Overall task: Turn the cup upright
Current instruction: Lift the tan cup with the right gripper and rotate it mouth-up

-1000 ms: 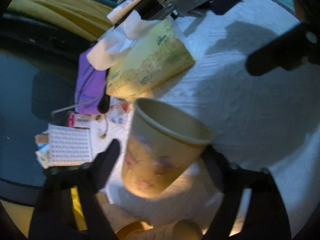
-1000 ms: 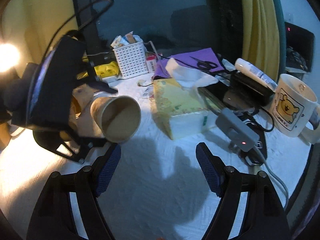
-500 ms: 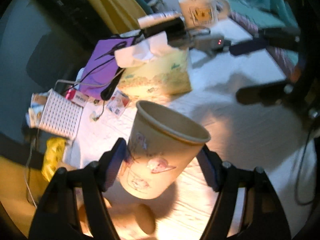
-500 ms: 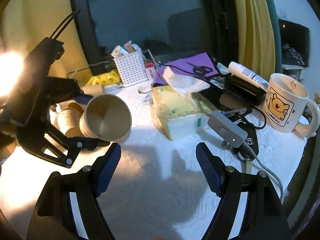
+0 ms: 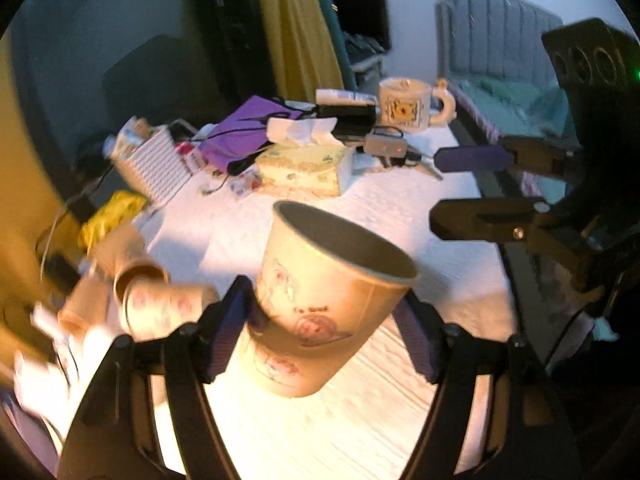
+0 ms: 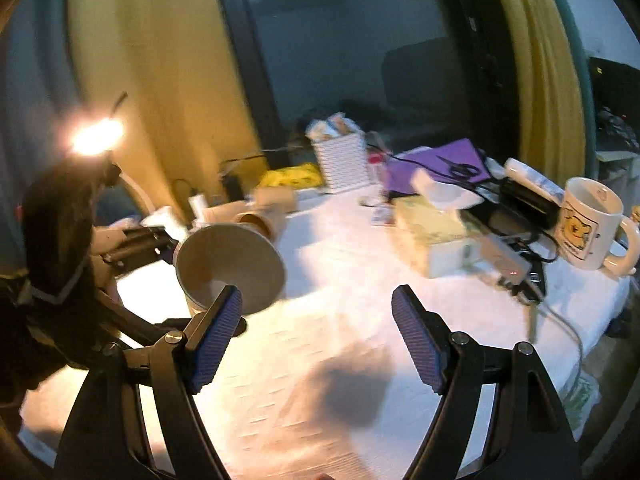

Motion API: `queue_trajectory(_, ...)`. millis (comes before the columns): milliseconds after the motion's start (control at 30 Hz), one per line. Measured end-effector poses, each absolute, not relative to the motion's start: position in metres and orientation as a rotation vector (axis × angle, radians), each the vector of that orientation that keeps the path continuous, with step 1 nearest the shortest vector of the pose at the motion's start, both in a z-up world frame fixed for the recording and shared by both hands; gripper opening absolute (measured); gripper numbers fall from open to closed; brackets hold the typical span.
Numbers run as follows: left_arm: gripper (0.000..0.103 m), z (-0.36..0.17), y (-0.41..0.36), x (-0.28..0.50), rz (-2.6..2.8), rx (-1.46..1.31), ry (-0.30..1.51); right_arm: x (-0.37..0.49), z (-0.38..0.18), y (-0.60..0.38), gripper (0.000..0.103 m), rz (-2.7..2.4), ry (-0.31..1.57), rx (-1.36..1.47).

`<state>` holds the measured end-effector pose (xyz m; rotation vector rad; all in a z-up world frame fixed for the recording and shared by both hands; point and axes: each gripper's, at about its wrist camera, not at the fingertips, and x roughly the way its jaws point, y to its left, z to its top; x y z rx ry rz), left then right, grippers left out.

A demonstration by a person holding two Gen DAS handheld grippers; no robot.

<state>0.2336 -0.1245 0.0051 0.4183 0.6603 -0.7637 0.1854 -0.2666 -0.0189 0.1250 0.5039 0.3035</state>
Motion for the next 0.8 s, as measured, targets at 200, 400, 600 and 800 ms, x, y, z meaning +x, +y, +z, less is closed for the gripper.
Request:
queue_trajectory(200, 0.071, 0.012, -0.081, 0.181, -0.719, 0.249, 0.592, 0.153, -0.006, -0.228, 0.081, 0.446, 0.499, 0.129)
queue_trajectory(400, 0.071, 0.011, -0.045, 0.134, -0.644, 0.118, 0.525, 0.133, 0.004, -0.195, 0.087, 0.612, 0.513, 0.151)
queue_trajectory(600, 0.071, 0.001, -0.017, 0.098, -0.604, -0.031, 0.475, 0.121, 0.004, -0.163, 0.089, 0.711, 0.559, 0.131)
queue_trajectory(800, 0.071, -0.009, 0.003, 0.081, -0.549, -0.127, 0.462, 0.117, -0.009, -0.134, 0.09, 0.809, 0.652, 0.105)
